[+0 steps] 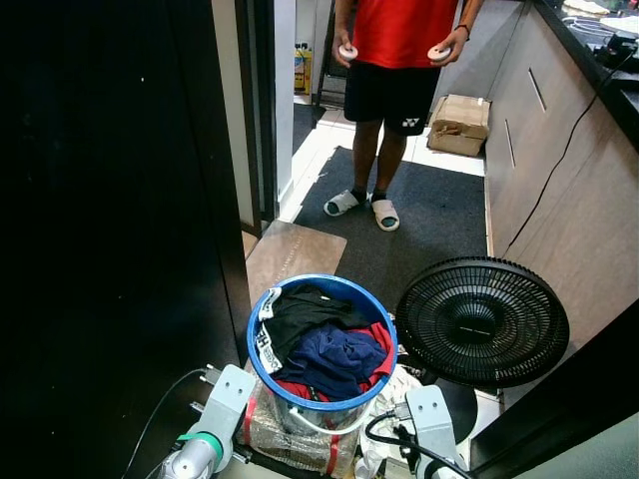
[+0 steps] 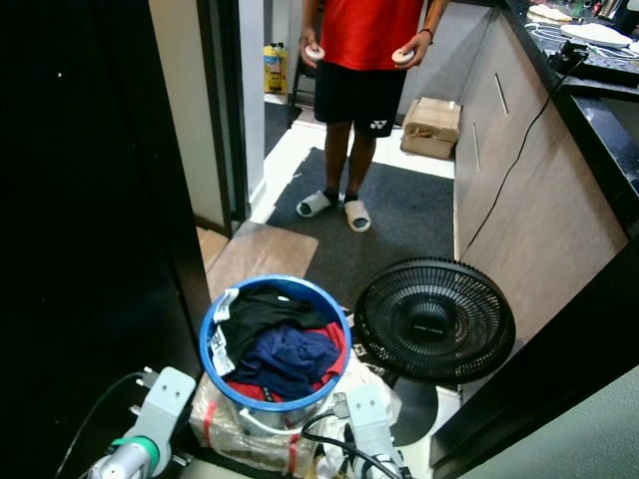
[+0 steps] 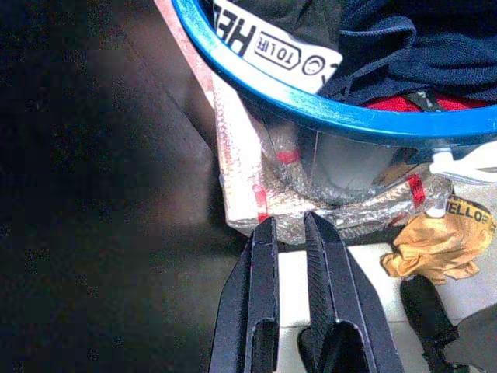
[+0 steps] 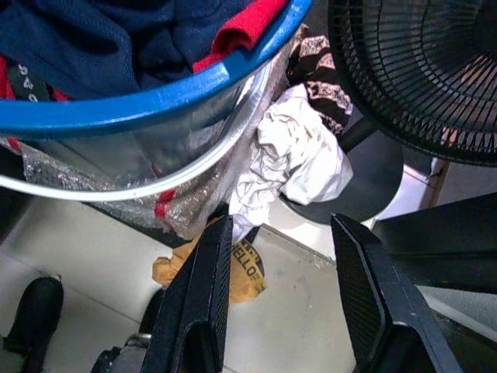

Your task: Clothes washing

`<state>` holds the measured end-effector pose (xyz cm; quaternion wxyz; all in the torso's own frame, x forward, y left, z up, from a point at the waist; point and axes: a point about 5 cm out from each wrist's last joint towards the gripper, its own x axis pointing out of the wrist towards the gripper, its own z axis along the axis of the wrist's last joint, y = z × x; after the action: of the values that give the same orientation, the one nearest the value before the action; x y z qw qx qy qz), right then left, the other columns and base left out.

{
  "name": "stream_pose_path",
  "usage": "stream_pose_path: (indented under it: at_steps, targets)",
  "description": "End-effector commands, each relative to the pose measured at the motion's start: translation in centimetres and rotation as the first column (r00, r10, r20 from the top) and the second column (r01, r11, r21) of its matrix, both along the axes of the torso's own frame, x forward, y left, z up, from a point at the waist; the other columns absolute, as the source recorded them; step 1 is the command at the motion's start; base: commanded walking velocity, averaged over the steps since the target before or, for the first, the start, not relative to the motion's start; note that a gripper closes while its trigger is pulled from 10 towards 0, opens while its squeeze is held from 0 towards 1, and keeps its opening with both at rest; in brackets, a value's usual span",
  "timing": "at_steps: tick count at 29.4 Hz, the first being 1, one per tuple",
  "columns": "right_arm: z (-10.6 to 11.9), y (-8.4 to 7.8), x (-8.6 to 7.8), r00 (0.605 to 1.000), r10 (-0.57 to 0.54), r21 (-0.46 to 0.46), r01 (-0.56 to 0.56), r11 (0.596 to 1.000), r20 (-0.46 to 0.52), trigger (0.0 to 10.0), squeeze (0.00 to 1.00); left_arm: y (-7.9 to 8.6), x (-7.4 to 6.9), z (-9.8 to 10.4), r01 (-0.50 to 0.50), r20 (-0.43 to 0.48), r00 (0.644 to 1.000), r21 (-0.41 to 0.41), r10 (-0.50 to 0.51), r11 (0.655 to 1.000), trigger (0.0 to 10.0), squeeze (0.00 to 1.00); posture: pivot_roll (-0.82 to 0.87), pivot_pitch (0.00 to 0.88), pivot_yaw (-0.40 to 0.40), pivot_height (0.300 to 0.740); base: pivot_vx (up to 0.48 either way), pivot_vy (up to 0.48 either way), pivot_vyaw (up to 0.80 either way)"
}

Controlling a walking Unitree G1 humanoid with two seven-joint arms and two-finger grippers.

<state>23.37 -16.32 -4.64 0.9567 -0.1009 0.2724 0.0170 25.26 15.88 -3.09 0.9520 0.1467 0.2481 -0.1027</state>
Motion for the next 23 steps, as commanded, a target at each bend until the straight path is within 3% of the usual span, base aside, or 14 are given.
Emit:
stream_pose_path:
  at_steps: [1,3,6,7,9,11,14,18,23]
  targets:
    - [1.0,0.3,1.0,0.997,0.026,-0.004,-0.026,1.000,0.067,10.0,0.00,0.2,0.4,0.2,-0.026,0.001,1.000,-0.006,0.026,1.000,10.0,0.00,0.05,0.000,0.016,0.740,0.000,0.000,0.00]
    - [1.7,0.5,1.8,0.993,0.043,-0.008,-0.042,0.999,0.110,10.0,0.00,0.4,1.1,0.8,-0.051,0.021,0.998,-0.019,0.051,0.999,10.0,0.00,0.06,0.000,0.018,0.740,0.000,0.000,0.00]
    - [4.2,0.9,4.2,0.969,0.054,-0.008,-0.054,0.999,0.240,10.0,0.00,1.2,3.6,3.0,-0.111,0.090,0.989,-0.057,0.116,0.992,10.0,0.00,0.06,0.000,0.026,0.740,0.000,0.000,0.00]
    - [4.2,0.9,4.2,0.969,0.054,-0.008,-0.054,0.999,0.240,10.0,0.00,1.2,3.6,3.0,-0.111,0.090,0.989,-0.057,0.116,0.992,10.0,0.00,0.06,0.000,0.026,0.740,0.000,0.000,0.00]
    - [6.1,1.0,5.9,0.944,0.058,-0.016,-0.055,0.998,0.325,10.0,0.00,1.6,5.2,4.8,-0.137,0.141,0.979,-0.089,0.149,0.987,10.0,0.00,0.06,0.009,0.031,0.740,0.000,0.000,0.00]
    - [7.0,1.1,6.6,0.929,0.060,-0.017,-0.058,0.998,0.365,10.0,0.00,1.7,5.9,5.6,-0.144,0.166,0.973,-0.106,0.160,0.984,10.0,0.00,0.06,0.026,0.035,0.740,0.000,0.000,0.00]
    - [7.0,1.1,6.6,0.929,0.060,-0.017,-0.058,0.998,0.365,10.0,0.00,1.7,5.9,5.6,-0.144,0.166,0.973,-0.106,0.160,0.984,10.0,0.00,0.06,0.026,0.035,0.740,0.000,0.000,0.00]
    - [9.4,1.5,8.3,0.889,0.064,-0.004,-0.069,0.998,0.453,10.0,0.00,1.4,7.1,7.5,-0.126,0.233,0.960,-0.139,0.156,0.982,10.0,0.00,0.07,0.091,0.051,0.740,0.000,0.000,0.00]
    - [9.6,1.9,8.6,0.892,0.074,0.018,-0.092,0.996,0.446,10.0,0.00,1.2,6.9,7.8,-0.105,0.251,0.958,-0.142,0.138,0.984,10.0,0.00,0.09,0.150,0.061,0.740,0.000,0.000,0.00]
